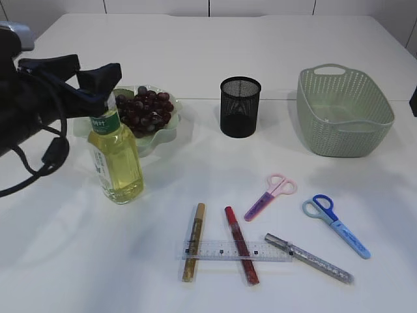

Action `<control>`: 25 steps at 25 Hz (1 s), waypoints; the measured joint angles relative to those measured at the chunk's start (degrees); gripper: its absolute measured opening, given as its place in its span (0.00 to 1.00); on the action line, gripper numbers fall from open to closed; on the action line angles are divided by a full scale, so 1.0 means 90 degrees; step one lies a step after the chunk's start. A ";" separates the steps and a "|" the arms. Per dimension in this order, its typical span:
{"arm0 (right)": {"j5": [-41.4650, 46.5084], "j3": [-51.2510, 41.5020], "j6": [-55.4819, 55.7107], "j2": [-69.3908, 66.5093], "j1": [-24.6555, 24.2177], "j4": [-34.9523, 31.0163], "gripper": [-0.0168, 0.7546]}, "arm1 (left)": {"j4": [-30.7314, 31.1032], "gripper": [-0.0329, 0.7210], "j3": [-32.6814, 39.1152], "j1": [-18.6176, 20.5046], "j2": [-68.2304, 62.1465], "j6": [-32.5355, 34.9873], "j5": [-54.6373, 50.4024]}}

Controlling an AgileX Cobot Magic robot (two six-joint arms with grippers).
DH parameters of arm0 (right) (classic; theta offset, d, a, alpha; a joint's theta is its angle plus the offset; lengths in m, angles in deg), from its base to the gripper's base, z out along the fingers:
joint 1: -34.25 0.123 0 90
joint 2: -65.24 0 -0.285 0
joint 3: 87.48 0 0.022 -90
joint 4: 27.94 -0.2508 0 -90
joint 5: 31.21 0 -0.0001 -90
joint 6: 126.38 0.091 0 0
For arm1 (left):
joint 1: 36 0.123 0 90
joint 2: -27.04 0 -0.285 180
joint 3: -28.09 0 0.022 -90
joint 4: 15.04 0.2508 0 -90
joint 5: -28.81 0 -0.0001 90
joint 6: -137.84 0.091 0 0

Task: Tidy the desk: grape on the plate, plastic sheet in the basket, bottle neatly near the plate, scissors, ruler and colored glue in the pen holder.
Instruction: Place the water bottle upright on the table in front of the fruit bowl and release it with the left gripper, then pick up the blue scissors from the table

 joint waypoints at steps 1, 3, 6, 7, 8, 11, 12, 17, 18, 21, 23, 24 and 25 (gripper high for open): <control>0.0000 0.0000 0.0000 0.0000 0.0000 0.0000 0.78 | -0.0121 0.79 0.0000 0.0000 0.0186 0.0000 -0.0404; 0.0010 0.0000 0.0000 0.0000 0.0000 0.0000 0.78 | -0.0370 0.79 0.0000 0.0000 0.0607 0.0004 -0.1102; 0.0010 0.0000 0.0000 0.0000 0.0000 0.0000 0.78 | -0.0639 0.79 0.0009 0.0000 0.1149 0.0004 -0.2214; 0.0010 0.0000 0.0000 0.0000 0.0000 0.0000 0.78 | -0.0681 0.79 -0.0018 0.0000 0.1320 0.0004 -0.2704; 0.0010 0.0000 0.0000 0.0000 0.0000 0.0000 0.78 | -0.0693 0.79 -0.0079 0.0000 0.1448 0.0004 -0.3284; 0.0010 0.0000 0.0000 0.0000 0.0000 0.0000 0.78 | -0.0708 0.79 -0.0494 0.0000 0.1764 0.0004 -0.5163; 0.0010 0.0000 0.0000 0.0000 0.0000 0.0000 0.78 | -0.0708 0.79 -0.0705 0.0000 0.1796 0.0004 -0.5860; 0.0024 0.0000 0.0000 0.0000 0.0000 0.0000 0.78 | -0.0708 0.79 -0.1785 0.0000 0.1835 0.0004 -0.8634; 0.0024 0.0000 0.0000 0.0000 0.0000 0.0000 0.78 | -0.0671 0.79 -0.1945 0.0000 0.1835 0.0004 -0.9078; 0.0024 0.0000 0.0000 0.0000 0.0000 0.0000 0.78 | -0.0439 0.79 -0.2374 0.0092 0.1838 0.0014 -1.0033; 0.0024 0.0000 0.0000 0.0000 0.0000 -0.0013 0.78 | -0.0343 0.78 -0.2472 0.0377 0.1838 0.0014 -1.0410; 0.0024 0.0000 -0.0012 0.0000 0.0000 -0.0040 0.78 | -0.0327 0.78 -0.2485 0.0563 0.1823 0.0014 -1.0592; 0.0024 0.0000 -0.0041 0.0000 0.0015 -0.0053 0.78 | -0.0315 0.77 -0.2501 0.0821 0.1773 0.0014 -1.0770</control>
